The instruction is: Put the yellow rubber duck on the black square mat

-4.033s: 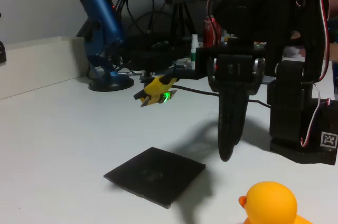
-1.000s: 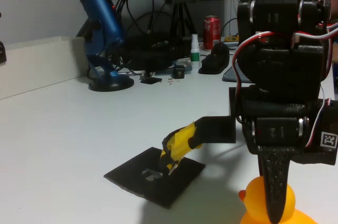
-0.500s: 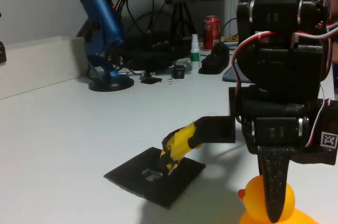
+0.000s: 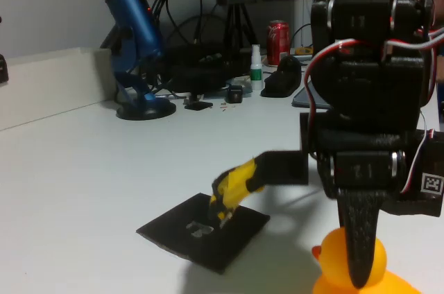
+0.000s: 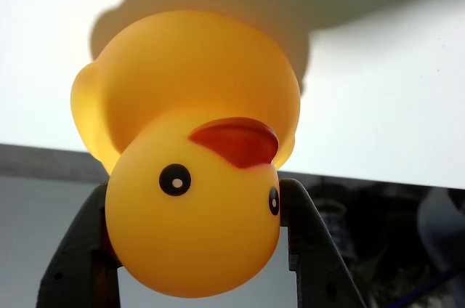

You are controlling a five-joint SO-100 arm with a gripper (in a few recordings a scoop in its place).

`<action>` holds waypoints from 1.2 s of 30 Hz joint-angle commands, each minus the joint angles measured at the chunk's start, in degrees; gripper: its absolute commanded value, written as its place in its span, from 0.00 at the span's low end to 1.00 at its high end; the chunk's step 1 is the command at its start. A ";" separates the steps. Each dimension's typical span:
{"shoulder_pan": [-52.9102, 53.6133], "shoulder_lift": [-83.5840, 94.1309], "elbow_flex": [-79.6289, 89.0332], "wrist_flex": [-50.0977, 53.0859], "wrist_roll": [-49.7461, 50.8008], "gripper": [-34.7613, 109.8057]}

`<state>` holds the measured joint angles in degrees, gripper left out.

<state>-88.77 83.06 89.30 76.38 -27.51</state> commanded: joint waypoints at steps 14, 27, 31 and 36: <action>4.75 20.57 -1.76 0.53 -1.05 0.37; 19.95 23.64 -1.49 0.62 -1.14 0.37; 23.99 23.64 -1.05 0.62 -1.14 0.37; 30.15 23.73 -0.97 0.70 -1.14 0.37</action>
<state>-62.05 103.18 89.30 76.55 -27.51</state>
